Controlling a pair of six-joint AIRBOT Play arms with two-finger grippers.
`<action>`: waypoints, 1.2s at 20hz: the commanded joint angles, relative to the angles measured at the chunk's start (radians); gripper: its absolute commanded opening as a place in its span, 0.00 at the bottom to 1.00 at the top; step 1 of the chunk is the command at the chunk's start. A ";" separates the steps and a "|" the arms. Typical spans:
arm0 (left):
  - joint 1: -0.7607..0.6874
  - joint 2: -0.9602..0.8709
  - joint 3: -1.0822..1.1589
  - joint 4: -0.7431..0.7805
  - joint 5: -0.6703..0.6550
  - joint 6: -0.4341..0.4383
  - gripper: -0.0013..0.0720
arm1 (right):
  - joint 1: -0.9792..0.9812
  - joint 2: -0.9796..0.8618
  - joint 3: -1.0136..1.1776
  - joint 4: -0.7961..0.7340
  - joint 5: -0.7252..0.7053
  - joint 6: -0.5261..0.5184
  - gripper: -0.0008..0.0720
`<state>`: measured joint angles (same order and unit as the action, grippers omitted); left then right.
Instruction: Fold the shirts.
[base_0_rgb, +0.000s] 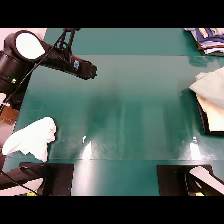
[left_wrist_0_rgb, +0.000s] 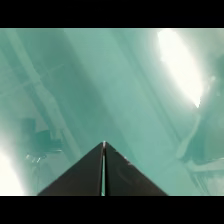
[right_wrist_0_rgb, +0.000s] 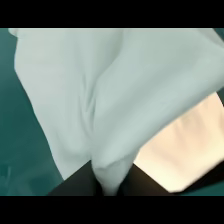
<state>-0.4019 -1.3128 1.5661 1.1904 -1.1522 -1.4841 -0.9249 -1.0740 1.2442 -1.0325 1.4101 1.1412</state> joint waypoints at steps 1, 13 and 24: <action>-0.001 0.000 0.000 0.002 -0.001 0.001 0.05 | -0.068 0.066 -0.116 -0.018 -0.005 0.002 0.56; 0.000 0.000 0.000 0.002 0.015 -0.001 0.05 | 0.446 0.067 -0.019 0.238 -0.105 0.002 0.63; 0.000 0.000 0.000 0.002 0.155 -0.001 0.05 | 0.917 0.066 -0.019 0.192 -0.256 0.001 0.04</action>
<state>-0.4019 -1.3128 1.5661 1.1923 -1.0416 -1.4845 -0.0719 -1.0077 1.2243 -0.8314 1.1740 1.1427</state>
